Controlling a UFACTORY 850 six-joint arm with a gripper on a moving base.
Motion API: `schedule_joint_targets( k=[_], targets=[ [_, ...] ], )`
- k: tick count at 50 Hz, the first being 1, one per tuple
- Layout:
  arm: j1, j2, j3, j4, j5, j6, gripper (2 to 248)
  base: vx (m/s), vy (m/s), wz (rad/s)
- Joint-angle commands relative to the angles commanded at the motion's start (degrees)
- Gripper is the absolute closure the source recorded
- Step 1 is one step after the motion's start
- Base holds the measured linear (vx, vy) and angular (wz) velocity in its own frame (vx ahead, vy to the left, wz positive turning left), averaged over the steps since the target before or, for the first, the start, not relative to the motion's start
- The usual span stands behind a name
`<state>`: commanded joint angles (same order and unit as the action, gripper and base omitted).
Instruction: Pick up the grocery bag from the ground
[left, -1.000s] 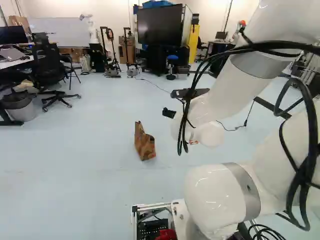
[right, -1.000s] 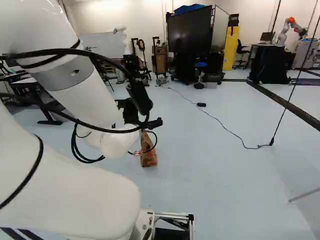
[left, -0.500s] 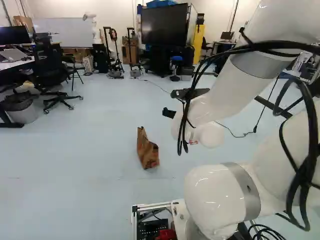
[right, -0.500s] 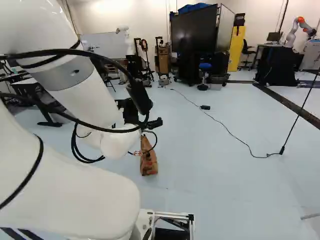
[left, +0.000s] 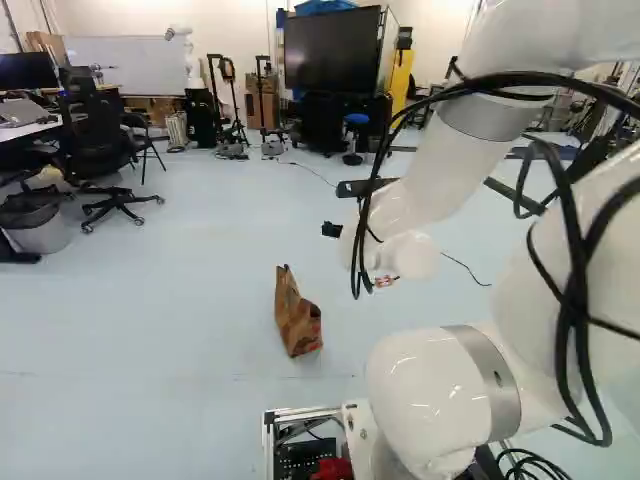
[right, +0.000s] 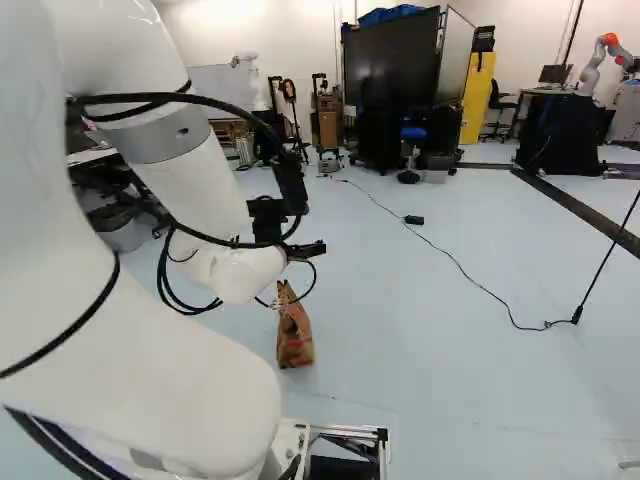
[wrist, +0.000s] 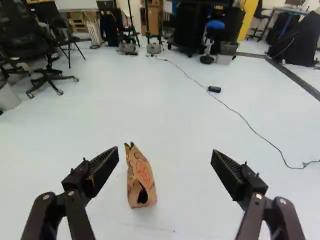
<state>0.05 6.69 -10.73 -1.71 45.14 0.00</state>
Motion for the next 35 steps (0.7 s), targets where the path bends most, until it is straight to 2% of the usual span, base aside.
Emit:
schedule_joint_targets(
  k=[17,35],
  targets=[
    [0.28,-9.12,-6.21,-2.85,-4.55,0.00,3,0.000,0.000,0.000],
    [0.76,-18.01,-12.87,-9.01,-8.36,0.00,3,0.000,0.000,0.000]
  ],
)
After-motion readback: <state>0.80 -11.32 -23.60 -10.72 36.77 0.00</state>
